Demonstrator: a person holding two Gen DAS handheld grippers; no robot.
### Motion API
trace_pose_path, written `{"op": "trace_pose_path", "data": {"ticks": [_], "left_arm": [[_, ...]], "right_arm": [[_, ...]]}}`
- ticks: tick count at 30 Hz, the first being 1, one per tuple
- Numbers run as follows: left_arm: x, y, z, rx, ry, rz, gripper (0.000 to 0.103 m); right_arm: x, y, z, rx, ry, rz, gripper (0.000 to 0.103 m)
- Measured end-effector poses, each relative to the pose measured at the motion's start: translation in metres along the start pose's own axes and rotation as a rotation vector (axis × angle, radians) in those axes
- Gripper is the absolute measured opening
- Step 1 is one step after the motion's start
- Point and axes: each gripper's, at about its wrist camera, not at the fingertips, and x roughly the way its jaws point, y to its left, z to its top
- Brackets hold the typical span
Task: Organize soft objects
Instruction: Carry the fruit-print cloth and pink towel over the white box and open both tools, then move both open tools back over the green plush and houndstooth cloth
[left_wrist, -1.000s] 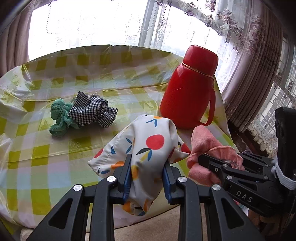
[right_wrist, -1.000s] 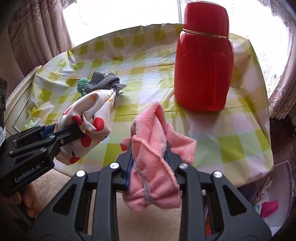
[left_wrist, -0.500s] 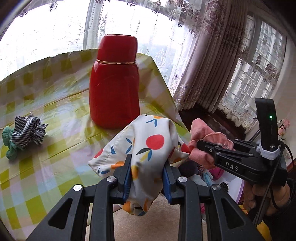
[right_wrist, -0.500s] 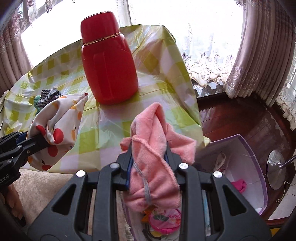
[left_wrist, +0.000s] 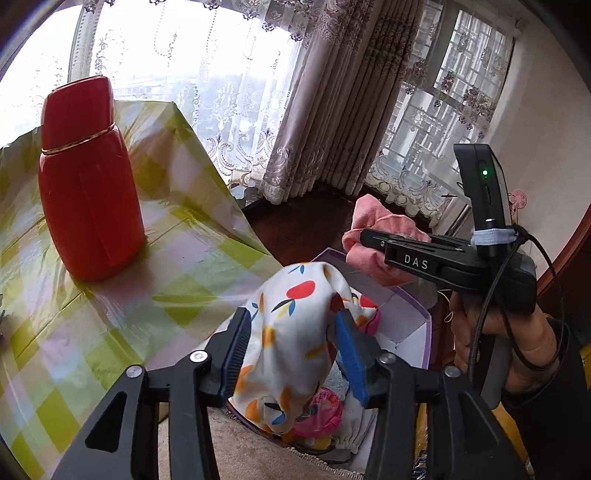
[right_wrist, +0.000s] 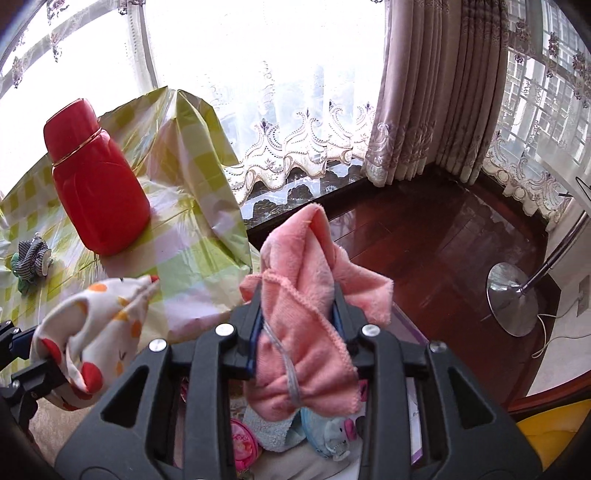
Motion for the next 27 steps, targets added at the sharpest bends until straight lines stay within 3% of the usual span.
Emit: {"op": "trace_pose_path", "data": {"ticks": [2, 4, 14, 27], "left_arm": [[0.004, 0.0, 0.0, -0.009, 0.004, 0.025, 0.072], [0.004, 0.008, -0.001, -0.039, 0.009, 0.028, 0.072], [-0.013, 0.035, -0.008, -0.133, -0.03, 0.069, 0.072], [-0.053, 0.098, -0.02, -0.268, -0.118, 0.178, 0.072]], "right_arm": [[0.001, -0.007, 0.002, 0.019, -0.002, -0.02, 0.056], [0.001, -0.008, 0.003, 0.022, -0.007, -0.027, 0.064], [-0.003, 0.021, -0.003, -0.065, -0.011, 0.017, 0.065], [-0.013, 0.094, -0.007, -0.153, -0.006, 0.189, 0.066]]}}
